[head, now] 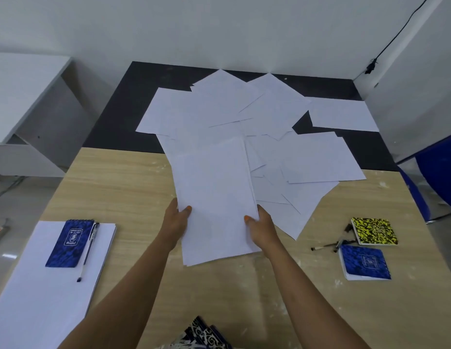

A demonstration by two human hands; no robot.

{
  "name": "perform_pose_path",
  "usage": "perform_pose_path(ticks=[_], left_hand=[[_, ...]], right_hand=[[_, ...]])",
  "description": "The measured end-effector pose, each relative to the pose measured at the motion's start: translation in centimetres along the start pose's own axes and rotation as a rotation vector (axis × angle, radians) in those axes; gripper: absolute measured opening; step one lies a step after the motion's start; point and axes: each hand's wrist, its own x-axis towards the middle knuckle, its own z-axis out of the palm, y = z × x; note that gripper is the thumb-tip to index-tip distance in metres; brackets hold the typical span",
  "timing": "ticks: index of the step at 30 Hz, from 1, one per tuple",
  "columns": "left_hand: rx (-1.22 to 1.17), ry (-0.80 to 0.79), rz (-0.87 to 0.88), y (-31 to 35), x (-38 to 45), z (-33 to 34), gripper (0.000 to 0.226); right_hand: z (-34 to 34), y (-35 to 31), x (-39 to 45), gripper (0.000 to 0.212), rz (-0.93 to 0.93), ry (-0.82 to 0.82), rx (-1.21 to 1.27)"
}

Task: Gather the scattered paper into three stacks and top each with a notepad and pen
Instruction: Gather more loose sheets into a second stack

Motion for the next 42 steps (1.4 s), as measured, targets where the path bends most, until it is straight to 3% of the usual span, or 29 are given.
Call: perform_pose_path(ticks=[3,8,16,23,28,32,37,42], left_hand=[[0.068,0.106,0.037,-0.7,0.5,-0.2,0.036],[0.126,0.247,0.022,-1.5,2.6,-1.6,0.038],[0.333,0.292,-0.03,-2.7,6.2,-3.5,0.036],[0.493,0.42,-0.07,-3.1,7.9,-2.9,0.029],[0.635,0.457,-0.114,-3.5,8.6,-2.6,0.027],[0.688,0.443,-0.097,-3.7,8.9,-2.6,0.029],[0.715,0.451,-0.111,-3.7,8.8,-2.3,0.034],[0.67,0.426,-0.121,-3.3,8.6,-2.4,0.033]], right_hand=[[0.4,-0.3,1.1,0.02,0.009,-0.07,-0.077],[1.3,-1.1,3.9,0.035,0.042,-0.032,-0.238],[2.4,-2.6,9.2,0.045,-0.026,-0.006,-0.574],[3.3,-4.1,14.1,0.088,-0.063,0.12,-0.723],[3.9,-5.2,16.9,0.106,0.144,0.307,-0.601],[3.5,-5.6,18.1,0.097,0.188,0.384,-0.564],[2.9,-5.2,18.5,0.081,0.145,0.334,-0.414],[1.8,-4.8,18.3,0.043,0.02,0.312,-0.18]])
